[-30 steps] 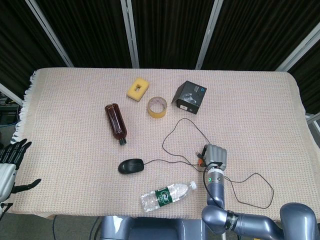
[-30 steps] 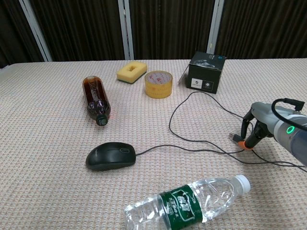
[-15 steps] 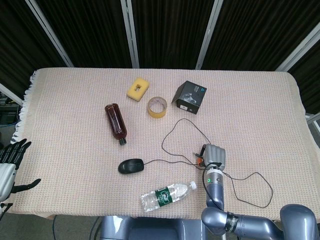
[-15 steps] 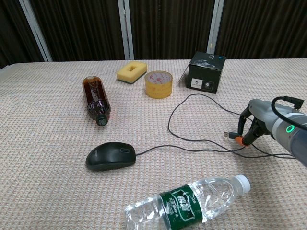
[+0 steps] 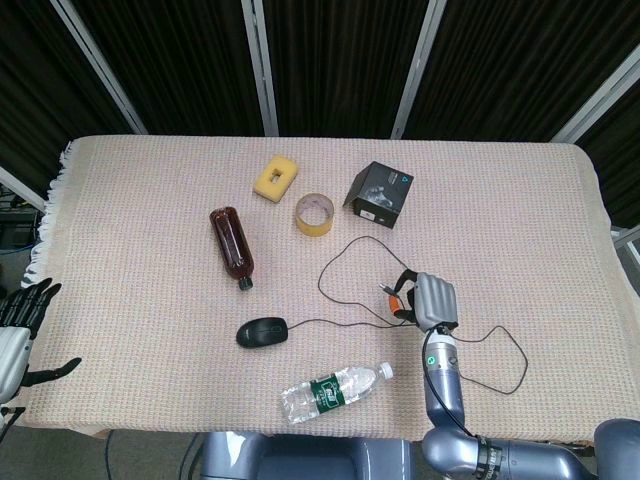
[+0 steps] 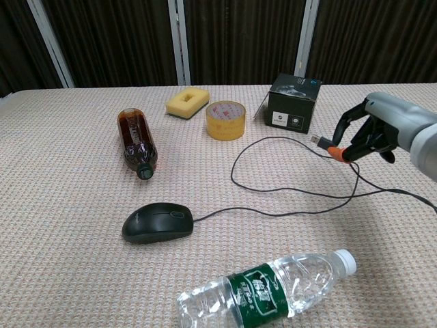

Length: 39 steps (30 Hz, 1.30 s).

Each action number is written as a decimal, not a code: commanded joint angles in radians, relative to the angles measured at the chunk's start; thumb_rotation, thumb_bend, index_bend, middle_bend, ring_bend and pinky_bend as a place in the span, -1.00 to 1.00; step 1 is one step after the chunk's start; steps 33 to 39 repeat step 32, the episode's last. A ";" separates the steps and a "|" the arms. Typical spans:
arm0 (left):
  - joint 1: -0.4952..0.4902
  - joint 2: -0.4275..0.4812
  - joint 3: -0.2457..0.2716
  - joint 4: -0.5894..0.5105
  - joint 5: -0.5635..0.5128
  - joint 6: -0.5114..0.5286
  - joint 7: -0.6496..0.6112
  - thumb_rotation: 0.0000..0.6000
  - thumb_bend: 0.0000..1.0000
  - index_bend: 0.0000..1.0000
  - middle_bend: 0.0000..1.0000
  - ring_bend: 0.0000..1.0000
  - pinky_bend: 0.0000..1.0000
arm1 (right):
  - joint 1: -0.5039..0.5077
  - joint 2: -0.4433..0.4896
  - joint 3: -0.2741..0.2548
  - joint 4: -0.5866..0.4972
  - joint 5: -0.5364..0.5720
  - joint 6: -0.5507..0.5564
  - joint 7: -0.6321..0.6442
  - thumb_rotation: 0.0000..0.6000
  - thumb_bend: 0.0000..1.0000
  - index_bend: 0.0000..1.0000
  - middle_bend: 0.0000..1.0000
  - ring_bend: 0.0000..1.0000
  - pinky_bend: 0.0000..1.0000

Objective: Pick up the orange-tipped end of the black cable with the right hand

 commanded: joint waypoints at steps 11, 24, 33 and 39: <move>0.003 -0.008 -0.003 0.001 -0.001 0.008 0.023 1.00 -0.92 -1.00 -1.00 -1.00 -1.00 | -0.218 0.057 -0.091 0.116 -0.448 -0.062 0.754 1.00 -0.15 0.25 1.00 1.00 0.69; 0.005 -0.011 -0.006 0.003 -0.012 0.005 0.030 1.00 -0.92 -1.00 -1.00 -1.00 -1.00 | -0.312 -0.118 -0.164 0.451 -0.717 0.160 1.026 1.00 -0.17 0.23 1.00 1.00 0.66; 0.009 -0.007 -0.005 -0.001 -0.008 0.012 0.025 1.00 -0.92 -1.00 -1.00 -1.00 -1.00 | -0.356 -0.208 -0.210 0.609 -0.786 0.230 1.114 1.00 -0.18 0.24 1.00 1.00 0.66; 0.009 -0.007 -0.005 -0.001 -0.008 0.012 0.025 1.00 -0.92 -1.00 -1.00 -1.00 -1.00 | -0.356 -0.208 -0.210 0.609 -0.786 0.230 1.114 1.00 -0.18 0.24 1.00 1.00 0.66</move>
